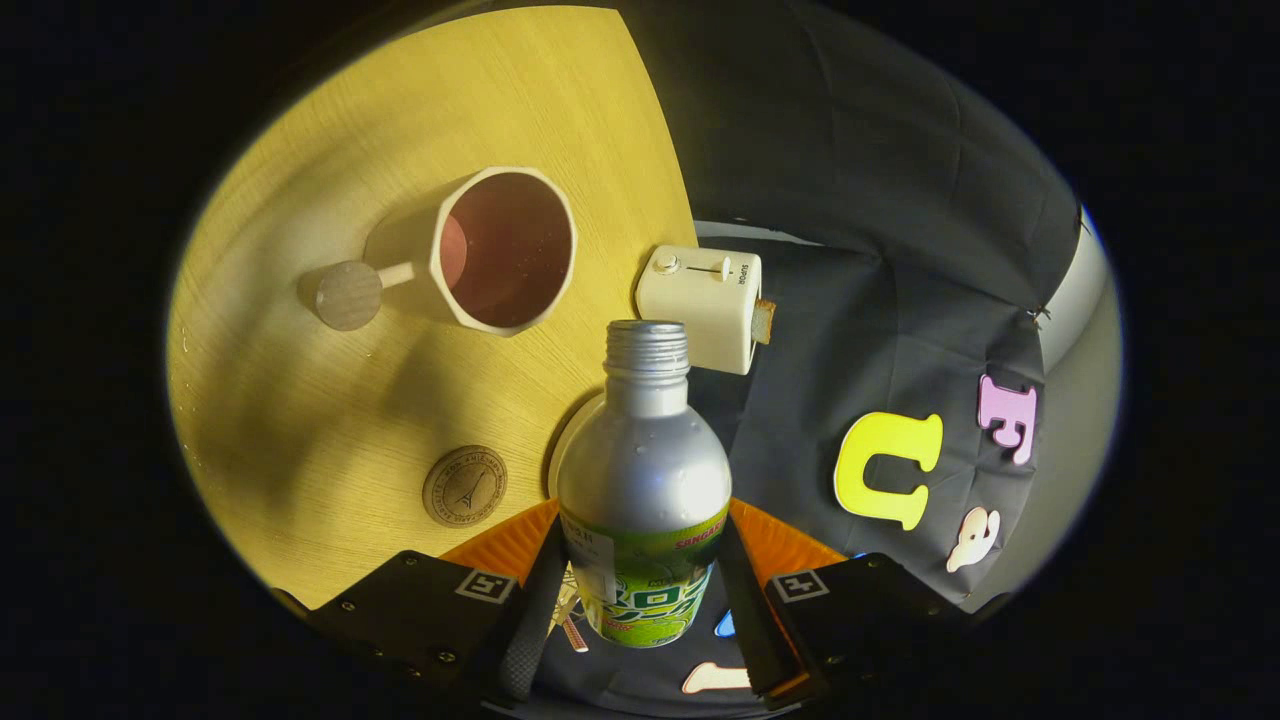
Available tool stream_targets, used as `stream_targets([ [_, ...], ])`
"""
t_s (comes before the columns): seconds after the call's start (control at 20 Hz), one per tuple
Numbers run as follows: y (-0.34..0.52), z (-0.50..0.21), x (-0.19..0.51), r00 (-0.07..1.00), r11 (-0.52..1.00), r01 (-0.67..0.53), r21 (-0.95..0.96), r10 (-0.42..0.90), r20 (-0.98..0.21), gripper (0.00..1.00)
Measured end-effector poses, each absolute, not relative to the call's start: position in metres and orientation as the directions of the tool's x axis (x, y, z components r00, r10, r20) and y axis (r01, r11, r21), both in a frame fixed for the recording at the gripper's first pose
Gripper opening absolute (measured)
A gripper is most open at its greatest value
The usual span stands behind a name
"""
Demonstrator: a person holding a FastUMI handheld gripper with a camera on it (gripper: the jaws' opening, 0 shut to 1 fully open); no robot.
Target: Take the bottle from table, then pour the juice into the cup, finally place the bottle on the coaster
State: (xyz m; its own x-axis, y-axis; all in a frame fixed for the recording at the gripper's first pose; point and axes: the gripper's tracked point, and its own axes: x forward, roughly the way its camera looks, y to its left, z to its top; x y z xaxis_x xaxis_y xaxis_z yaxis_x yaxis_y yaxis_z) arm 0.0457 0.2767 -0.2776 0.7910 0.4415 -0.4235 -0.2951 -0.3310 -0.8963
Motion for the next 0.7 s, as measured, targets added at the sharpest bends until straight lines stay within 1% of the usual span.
stream_targets([
  [0.7,0.2788,-0.2710,0.0477,0.789,-0.370,-0.267,-0.890,0.447,-0.422,0.77],
])
